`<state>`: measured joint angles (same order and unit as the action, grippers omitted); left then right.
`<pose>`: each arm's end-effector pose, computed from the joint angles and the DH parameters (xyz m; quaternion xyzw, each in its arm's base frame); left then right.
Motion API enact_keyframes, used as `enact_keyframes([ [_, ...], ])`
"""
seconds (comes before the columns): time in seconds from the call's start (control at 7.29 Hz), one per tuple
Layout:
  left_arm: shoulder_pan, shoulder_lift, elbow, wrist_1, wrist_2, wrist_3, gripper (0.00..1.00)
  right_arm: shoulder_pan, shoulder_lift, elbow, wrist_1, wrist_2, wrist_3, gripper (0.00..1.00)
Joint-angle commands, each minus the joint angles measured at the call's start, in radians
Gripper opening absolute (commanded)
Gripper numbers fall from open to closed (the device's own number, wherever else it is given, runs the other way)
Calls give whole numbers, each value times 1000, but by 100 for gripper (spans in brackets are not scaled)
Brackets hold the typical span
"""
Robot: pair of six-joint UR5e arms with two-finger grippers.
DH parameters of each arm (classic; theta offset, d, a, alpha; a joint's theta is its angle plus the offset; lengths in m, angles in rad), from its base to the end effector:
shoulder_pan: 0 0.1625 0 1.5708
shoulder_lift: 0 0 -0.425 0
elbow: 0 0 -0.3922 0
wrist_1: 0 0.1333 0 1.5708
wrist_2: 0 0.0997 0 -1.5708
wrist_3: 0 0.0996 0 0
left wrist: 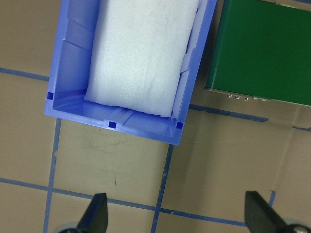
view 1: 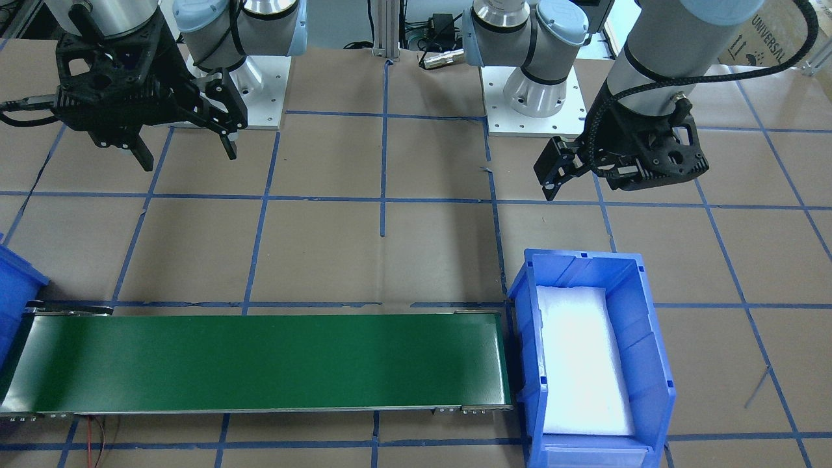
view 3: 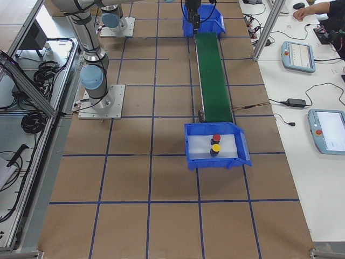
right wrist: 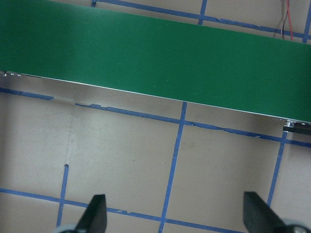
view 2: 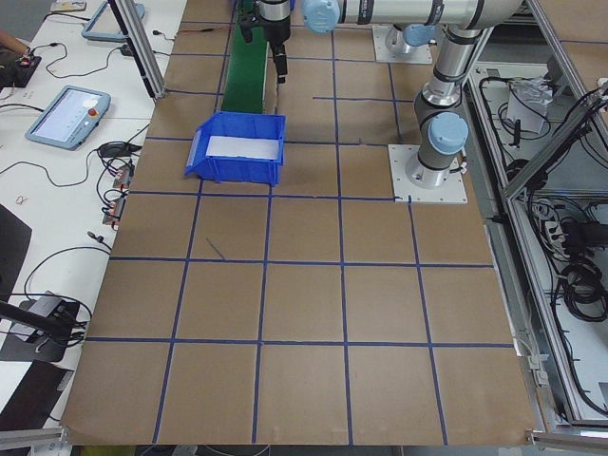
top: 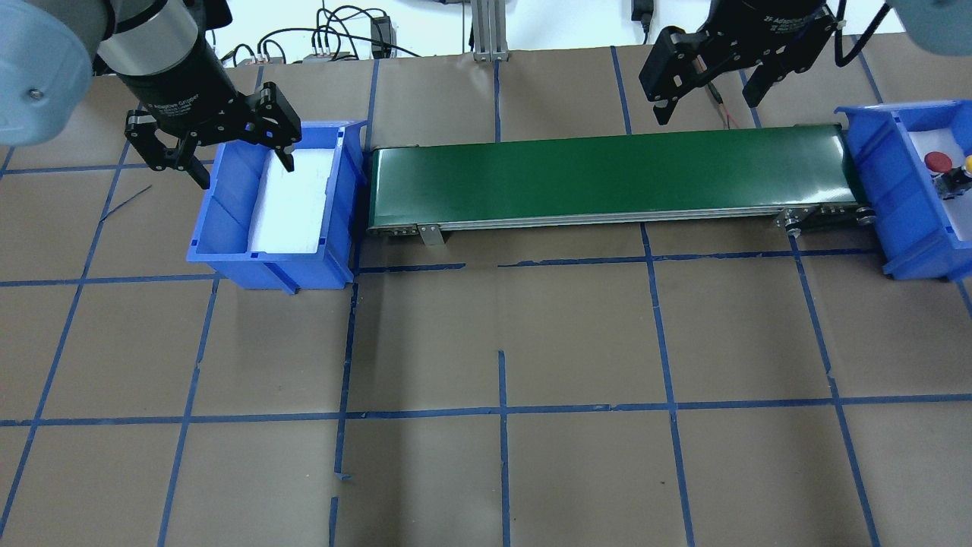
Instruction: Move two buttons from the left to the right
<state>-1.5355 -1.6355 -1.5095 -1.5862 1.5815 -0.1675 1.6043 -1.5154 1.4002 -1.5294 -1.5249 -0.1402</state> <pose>-0.1139 -0.5218 0.4838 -0.1012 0.9948 0.0090 0.0060 0.1552 -0.5150 0.5401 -0.0875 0.9952 -0.0381 0.0209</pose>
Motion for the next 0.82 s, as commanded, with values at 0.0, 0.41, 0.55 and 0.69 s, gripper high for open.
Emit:
enact_keyframes([
  [0.0,0,-1,0,0,0,0,100,-12,17,39,-26,12,4,100],
  [0.41,0,0,0,2,0,0,100,-9,24,31,-75,-42,80,100],
  [0.55,0,-1,0,2,0,0,100,-6,30,28,-71,-66,96,100],
  [0.69,0,0,0,0,0,0,100,-7,32,29,-68,-72,94,100],
])
